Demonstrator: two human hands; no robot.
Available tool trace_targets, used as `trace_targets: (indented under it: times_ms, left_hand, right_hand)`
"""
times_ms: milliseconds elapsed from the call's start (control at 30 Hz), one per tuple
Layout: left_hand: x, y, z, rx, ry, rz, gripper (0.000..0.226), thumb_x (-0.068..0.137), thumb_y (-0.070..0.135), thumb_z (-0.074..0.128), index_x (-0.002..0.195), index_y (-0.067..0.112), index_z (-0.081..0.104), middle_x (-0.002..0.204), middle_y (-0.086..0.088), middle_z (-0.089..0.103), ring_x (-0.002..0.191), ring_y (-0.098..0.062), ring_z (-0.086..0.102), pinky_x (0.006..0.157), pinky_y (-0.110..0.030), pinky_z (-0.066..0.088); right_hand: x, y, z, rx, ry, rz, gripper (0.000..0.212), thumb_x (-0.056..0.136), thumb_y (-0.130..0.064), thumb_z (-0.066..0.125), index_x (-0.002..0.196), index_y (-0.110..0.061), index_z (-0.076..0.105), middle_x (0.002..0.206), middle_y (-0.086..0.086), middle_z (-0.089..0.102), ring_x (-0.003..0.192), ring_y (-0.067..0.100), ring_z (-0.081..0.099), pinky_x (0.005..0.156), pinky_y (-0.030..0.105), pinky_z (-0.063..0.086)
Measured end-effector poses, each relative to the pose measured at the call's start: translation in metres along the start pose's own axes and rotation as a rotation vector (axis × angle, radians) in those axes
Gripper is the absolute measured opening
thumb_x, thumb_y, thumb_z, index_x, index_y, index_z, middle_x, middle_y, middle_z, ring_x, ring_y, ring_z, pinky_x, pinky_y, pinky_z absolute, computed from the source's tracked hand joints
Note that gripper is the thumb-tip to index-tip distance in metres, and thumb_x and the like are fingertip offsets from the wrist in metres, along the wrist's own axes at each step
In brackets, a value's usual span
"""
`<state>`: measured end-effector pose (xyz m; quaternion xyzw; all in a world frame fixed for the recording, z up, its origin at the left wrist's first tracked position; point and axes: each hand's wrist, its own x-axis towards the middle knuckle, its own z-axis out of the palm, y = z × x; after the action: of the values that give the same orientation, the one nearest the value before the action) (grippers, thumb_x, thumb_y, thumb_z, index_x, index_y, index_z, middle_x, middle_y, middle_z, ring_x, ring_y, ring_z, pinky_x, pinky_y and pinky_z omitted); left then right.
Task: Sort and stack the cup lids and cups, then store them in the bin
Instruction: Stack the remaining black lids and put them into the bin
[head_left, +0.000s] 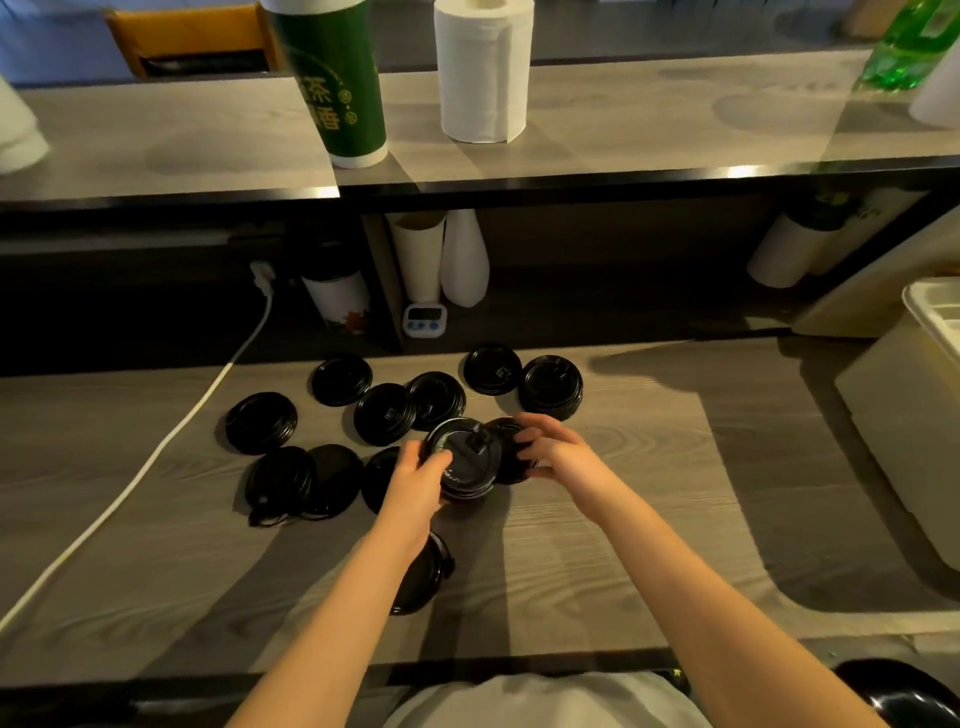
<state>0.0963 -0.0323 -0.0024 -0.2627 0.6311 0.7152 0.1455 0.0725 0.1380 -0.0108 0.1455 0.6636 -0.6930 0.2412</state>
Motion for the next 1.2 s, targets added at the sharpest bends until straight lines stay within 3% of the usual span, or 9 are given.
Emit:
trace_targets:
  times_ms: [67,100,233,300,500,700,767,933,1200]
  left_hand:
    - [0.007,0.0,-0.012,0.013,0.088,0.012,0.021,0.095,0.013,0.048,0.109,0.027,0.051,0.124,-0.008,0.055,0.114,-0.025,0.053,0.103,-0.049,0.042]
    - [0.01,0.0,-0.017,0.005,0.119,0.02,0.028,0.095,0.012,0.048,0.119,0.025,0.05,0.128,-0.008,0.054,0.117,-0.026,0.052,0.104,-0.05,0.041]
    - [0.02,0.003,-0.027,-0.054,0.198,0.026,0.039,0.094,0.008,0.048,0.132,0.018,0.045,0.131,-0.01,0.053,0.119,-0.026,0.051,0.105,-0.047,0.04]
    - [0.024,0.002,-0.027,-0.068,0.217,0.012,0.04,0.094,0.007,0.049,0.132,0.017,0.044,0.132,-0.011,0.053,0.121,-0.026,0.051,0.105,-0.046,0.039]
    - [0.033,-0.002,-0.018,-0.054,0.25,-0.066,0.045,0.093,0.007,0.05,0.137,0.016,0.039,0.135,-0.012,0.049,0.121,-0.029,0.05,0.101,-0.045,0.044]
    - [0.031,-0.005,-0.003,-0.1,0.18,-0.123,0.052,0.092,0.01,0.053,0.14,0.021,0.037,0.136,-0.009,0.048,0.122,-0.029,0.05,0.101,-0.048,0.044]
    - [0.028,-0.001,0.006,-0.204,0.145,-0.162,0.044,0.093,0.02,0.053,0.136,0.02,0.042,0.128,-0.01,0.054,0.114,-0.028,0.055,0.096,-0.048,0.047]
    - [0.02,0.0,0.019,-0.283,0.007,-0.194,0.043,0.095,0.048,0.04,0.125,0.02,0.054,0.117,-0.007,0.064,0.109,-0.023,0.059,0.085,-0.037,0.05]
    - [0.007,-0.004,0.013,-0.155,-0.123,-0.071,0.023,0.094,0.016,0.048,0.117,0.014,0.05,0.119,-0.013,0.061,0.105,-0.023,0.061,0.078,-0.035,0.051]
  right_hand:
    - [0.014,0.01,-0.005,-0.452,0.269,-0.053,0.045,0.089,-0.008,0.053,0.133,-0.012,0.047,0.121,0.007,0.055,0.111,0.024,0.054,0.088,0.034,0.048]
    - [0.02,0.015,-0.007,-0.667,0.3,-0.123,0.047,0.088,-0.013,0.057,0.134,-0.013,0.046,0.128,0.009,0.051,0.118,0.027,0.05,0.095,0.037,0.045]
    - [0.035,0.03,0.008,-1.196,0.04,-0.181,0.082,0.084,-0.041,0.064,0.149,-0.023,0.019,0.154,0.011,0.019,0.141,0.033,0.021,0.112,0.045,0.03]
    - [0.042,0.036,0.018,-1.341,0.076,-0.159,0.087,0.083,-0.052,0.06,0.15,-0.028,0.011,0.157,0.012,0.011,0.143,0.035,0.012,0.114,0.048,0.024]
    - [0.05,0.035,0.013,-1.246,0.163,-0.282,0.082,0.073,-0.045,0.069,0.142,-0.024,0.03,0.131,0.011,0.039,0.124,0.033,0.037,0.1,0.041,0.04]
    - [0.038,0.012,0.006,-0.537,0.151,-0.327,0.073,0.065,-0.027,0.079,0.129,-0.03,0.043,0.122,0.0,0.042,0.119,0.019,0.041,0.103,0.034,0.038]
    - [0.028,0.003,0.011,-0.446,0.072,-0.343,0.073,0.066,-0.021,0.081,0.128,-0.03,0.043,0.123,-0.002,0.043,0.119,0.014,0.042,0.102,0.029,0.038]
    - [0.013,-0.003,0.019,-0.709,-0.098,-0.406,0.099,0.057,-0.037,0.083,0.142,-0.025,0.034,0.135,-0.004,0.042,0.128,0.018,0.038,0.109,0.037,0.035]
    - [0.006,-0.018,0.004,-0.848,-0.246,-0.336,0.106,0.064,-0.024,0.086,0.149,-0.024,0.023,0.151,-0.003,0.029,0.138,0.017,0.025,0.113,0.029,0.022]
